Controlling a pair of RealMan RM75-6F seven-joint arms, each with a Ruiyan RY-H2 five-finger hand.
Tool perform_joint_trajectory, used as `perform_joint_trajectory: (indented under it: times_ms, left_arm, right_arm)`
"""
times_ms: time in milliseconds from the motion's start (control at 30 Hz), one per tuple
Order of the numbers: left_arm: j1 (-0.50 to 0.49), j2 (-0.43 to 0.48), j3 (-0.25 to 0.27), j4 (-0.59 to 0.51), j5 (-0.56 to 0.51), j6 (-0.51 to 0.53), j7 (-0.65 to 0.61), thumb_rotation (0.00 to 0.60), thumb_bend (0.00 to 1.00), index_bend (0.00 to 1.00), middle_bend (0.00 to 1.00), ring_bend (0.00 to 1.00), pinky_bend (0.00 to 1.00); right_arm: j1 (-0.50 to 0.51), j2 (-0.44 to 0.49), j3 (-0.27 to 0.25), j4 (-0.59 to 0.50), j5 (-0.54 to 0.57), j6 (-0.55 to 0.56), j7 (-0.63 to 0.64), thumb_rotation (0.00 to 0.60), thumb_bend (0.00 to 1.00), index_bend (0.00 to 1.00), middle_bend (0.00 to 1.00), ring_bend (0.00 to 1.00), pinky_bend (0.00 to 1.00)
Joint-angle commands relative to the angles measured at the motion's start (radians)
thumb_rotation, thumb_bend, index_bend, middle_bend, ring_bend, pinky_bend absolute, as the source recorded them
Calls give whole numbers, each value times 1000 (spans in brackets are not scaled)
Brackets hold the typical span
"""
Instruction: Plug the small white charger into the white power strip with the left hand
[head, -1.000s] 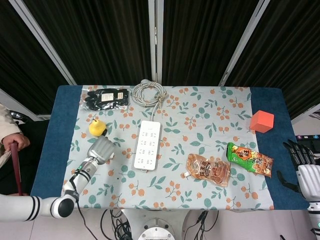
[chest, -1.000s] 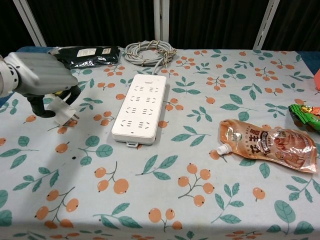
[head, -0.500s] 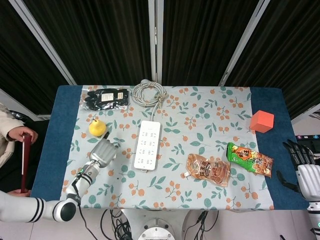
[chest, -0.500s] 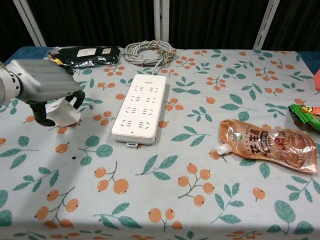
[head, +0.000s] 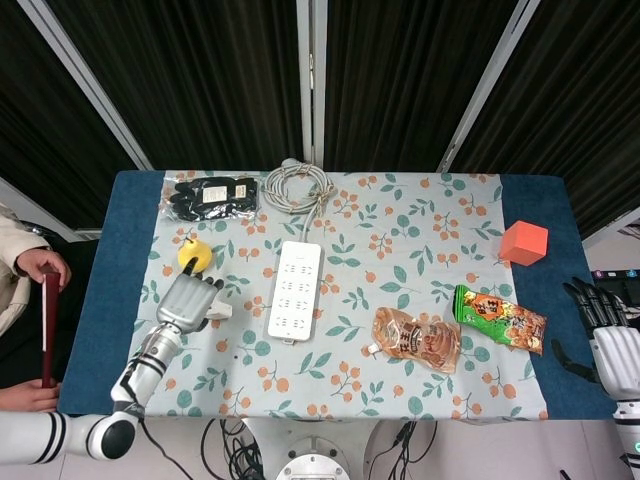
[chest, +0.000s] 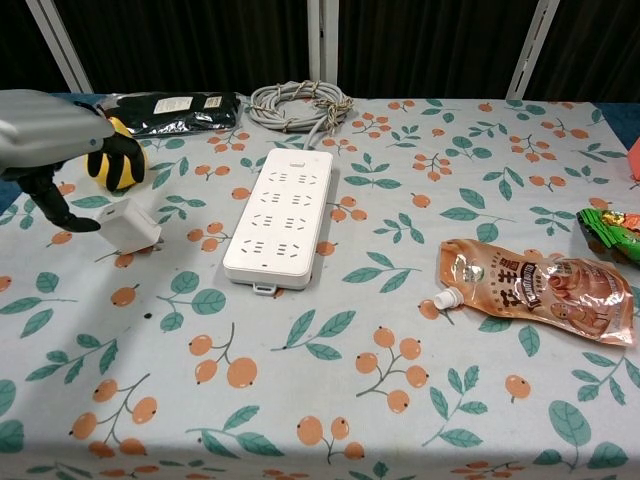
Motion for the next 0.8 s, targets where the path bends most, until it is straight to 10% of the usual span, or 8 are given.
perform_joint_trajectory:
  times_ms: [33, 800]
  left_arm:
    - [136, -53, -15, 67, 130, 88, -255, 600, 215, 300, 363, 331, 113]
    - [260, -235, -80, 280, 264, 64, -464, 600, 232, 330, 353, 317, 118]
  right_arm:
    - [1, -1, 0, 2, 1, -1, 1, 600, 304, 0, 0, 0, 0]
    - [4, 79, 31, -87, -1, 37, -74, 600, 304, 0, 0, 0, 0]
